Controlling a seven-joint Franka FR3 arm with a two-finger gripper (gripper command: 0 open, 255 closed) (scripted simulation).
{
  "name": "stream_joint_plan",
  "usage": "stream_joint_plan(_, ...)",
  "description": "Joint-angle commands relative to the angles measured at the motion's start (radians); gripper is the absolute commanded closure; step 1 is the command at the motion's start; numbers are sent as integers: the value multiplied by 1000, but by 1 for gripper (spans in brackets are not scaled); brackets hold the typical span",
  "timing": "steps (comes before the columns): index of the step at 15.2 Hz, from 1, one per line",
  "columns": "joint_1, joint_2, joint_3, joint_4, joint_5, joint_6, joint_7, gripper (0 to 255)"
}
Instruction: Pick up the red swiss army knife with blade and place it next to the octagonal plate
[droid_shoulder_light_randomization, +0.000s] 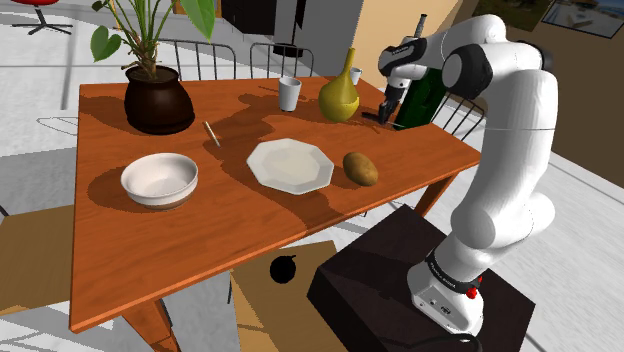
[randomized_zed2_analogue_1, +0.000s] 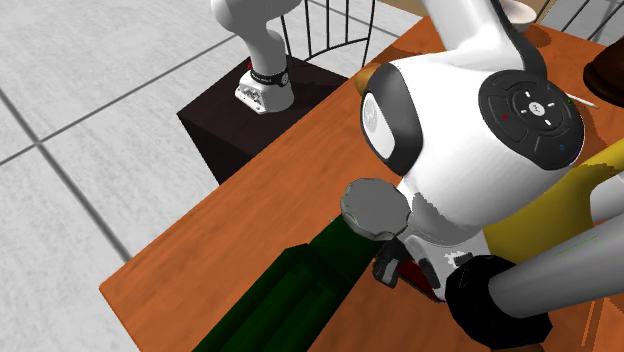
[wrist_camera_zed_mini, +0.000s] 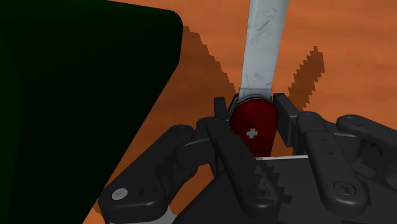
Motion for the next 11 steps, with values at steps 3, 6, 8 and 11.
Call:
stream_joint_plan(3,1,-18,-4,29,-7,-46,4,255)
stream_joint_plan(6,1,-30,-7,51,-12,-80,6,255)
stream_joint_plan(8,1,-37,-8,68,-15,-103,8,255)
stream_joint_plan(11,0,-46,-11,95,-19,-139,10,255)
